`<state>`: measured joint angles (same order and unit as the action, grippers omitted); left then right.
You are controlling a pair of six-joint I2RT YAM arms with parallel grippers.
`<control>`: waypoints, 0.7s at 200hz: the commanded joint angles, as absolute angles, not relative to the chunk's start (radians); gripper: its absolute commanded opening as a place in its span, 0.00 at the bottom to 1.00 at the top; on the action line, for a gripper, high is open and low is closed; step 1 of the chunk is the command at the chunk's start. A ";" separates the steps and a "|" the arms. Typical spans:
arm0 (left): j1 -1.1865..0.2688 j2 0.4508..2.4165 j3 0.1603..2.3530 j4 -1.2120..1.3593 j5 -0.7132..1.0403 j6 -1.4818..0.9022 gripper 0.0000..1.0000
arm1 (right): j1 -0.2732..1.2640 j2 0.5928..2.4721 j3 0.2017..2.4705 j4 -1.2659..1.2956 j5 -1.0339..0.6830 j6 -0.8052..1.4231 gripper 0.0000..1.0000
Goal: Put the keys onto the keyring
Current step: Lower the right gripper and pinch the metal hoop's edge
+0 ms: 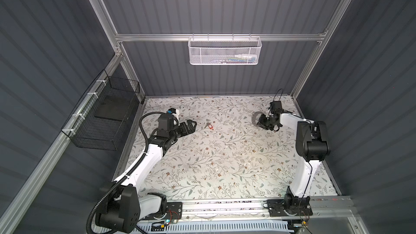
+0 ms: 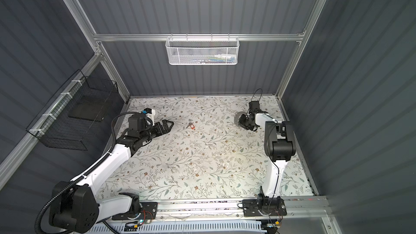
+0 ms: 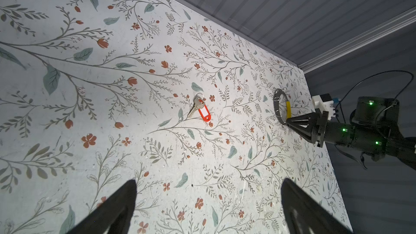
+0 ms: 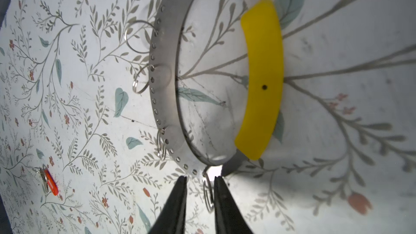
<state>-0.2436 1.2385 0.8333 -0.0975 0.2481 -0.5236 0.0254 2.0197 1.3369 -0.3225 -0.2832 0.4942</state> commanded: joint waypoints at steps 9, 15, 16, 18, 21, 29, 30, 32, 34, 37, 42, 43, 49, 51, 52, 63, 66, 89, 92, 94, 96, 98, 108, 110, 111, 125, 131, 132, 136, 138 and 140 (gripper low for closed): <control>-0.249 1.220 0.842 -0.123 0.264 -0.499 1.00 | 0.040 2.030 1.365 -0.374 -0.247 0.479 0.25; -0.249 1.218 0.842 -0.125 0.265 -0.499 1.00 | 0.044 2.030 1.366 -0.376 -0.239 0.476 0.25; -0.249 1.218 0.842 -0.126 0.266 -0.499 1.00 | 0.044 2.028 1.366 -0.376 -0.238 0.477 0.25; -0.249 1.218 0.842 -0.127 0.265 -0.499 1.00 | 0.046 2.028 1.364 -0.377 -0.234 0.477 0.25; -0.249 1.217 0.844 -0.128 0.265 -0.499 1.00 | 0.048 2.028 1.365 -0.377 -0.233 0.476 0.25; -0.249 1.214 0.841 -0.130 0.264 -0.498 1.00 | 0.050 2.028 1.366 -0.379 -0.228 0.475 0.23; -0.249 1.214 0.842 -0.130 0.263 -0.498 1.00 | 0.050 2.028 1.365 -0.379 -0.227 0.474 0.23; -0.249 1.213 0.842 -0.131 0.264 -0.497 1.00 | 0.050 2.028 1.365 -0.379 -0.227 0.475 0.23; -0.249 1.212 0.841 -0.132 0.262 -0.496 1.00 | 0.051 2.028 1.365 -0.380 -0.227 0.475 0.23; -0.249 1.211 0.841 -0.132 0.261 -0.496 1.00 | 0.051 2.027 1.367 -0.380 -0.227 0.476 0.23; -0.249 1.211 0.841 -0.133 0.261 -0.496 1.00 | 0.051 2.028 1.367 -0.380 -0.227 0.475 0.23; -0.249 1.210 0.841 -0.133 0.262 -0.496 1.00 | 0.051 2.028 1.367 -0.380 -0.226 0.474 0.23; -0.249 1.208 0.841 -0.133 0.261 -0.496 1.00 | 0.051 2.029 1.368 -0.382 -0.226 0.474 0.22; -0.249 1.207 0.841 -0.133 0.261 -0.496 1.00 | 0.051 2.029 1.368 -0.382 -0.225 0.474 0.22; -0.249 1.207 0.841 -0.133 0.261 -0.496 1.00 | 0.051 2.029 1.368 -0.382 -0.225 0.474 0.21; -0.249 1.206 0.839 -0.135 0.261 -0.497 1.00 | 0.053 2.029 1.370 -0.383 -0.223 0.474 0.17; -0.249 1.205 0.838 -0.136 0.262 -0.497 1.00 | 0.052 2.029 1.371 -0.383 -0.221 0.473 0.16; -0.249 1.195 0.838 -0.140 0.262 -0.496 1.00 | 0.052 2.029 1.370 -0.383 -0.220 0.474 0.09; -0.249 1.194 0.839 -0.142 0.260 -0.496 1.00 | 0.052 2.030 1.369 -0.383 -0.219 0.473 0.09; -0.249 1.194 0.840 -0.142 0.259 -0.496 1.00 | 0.053 2.027 1.369 -0.382 -0.219 0.473 0.09; -0.249 1.193 0.841 -0.144 0.260 -0.495 1.00 | 0.054 2.028 1.368 -0.382 -0.219 0.475 0.08; -0.249 1.191 0.841 -0.145 0.259 -0.495 1.00 | 0.053 2.028 1.369 -0.382 -0.219 0.475 0.08; -0.249 1.185 0.844 -0.153 0.258 -0.491 1.00 | 0.054 2.027 1.366 -0.379 -0.225 0.472 0.03; -0.249 1.184 0.846 -0.154 0.257 -0.491 1.00 | 0.054 2.026 1.365 -0.378 -0.226 0.471 0.02; -0.249 1.183 0.846 -0.155 0.257 -0.491 1.00 | 0.054 2.026 1.365 -0.378 -0.229 0.470 0.01; -0.249 1.174 0.854 -0.170 0.253 -0.486 1.00 | 0.055 2.013 1.353 -0.370 -0.244 0.459 0.00; -0.249 1.168 0.856 -0.176 0.253 -0.483 1.00 | 0.059 1.999 1.340 -0.363 -0.242 0.454 0.00; -0.249 1.168 0.858 -0.177 0.252 -0.483 1.00 | 0.059 1.997 1.337 -0.362 -0.241 0.452 0.00; -0.249 1.164 0.858 -0.179 0.252 -0.482 1.00 | 0.062 1.986 1.327 -0.358 -0.236 0.448 0.00; -0.249 1.161 0.859 -0.183 0.248 -0.482 1.00 | 0.063 1.979 1.320 -0.354 -0.232 0.446 0.00; -0.249 1.160 0.859 -0.184 0.245 -0.482 1.00 | 0.065 1.972 1.316 -0.351 -0.228 0.443 0.00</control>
<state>-0.2436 1.1927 0.8333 -0.1425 0.2478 -0.5102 0.0502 2.0186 1.3434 -0.3595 -0.2394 0.4728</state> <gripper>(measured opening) 0.996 0.053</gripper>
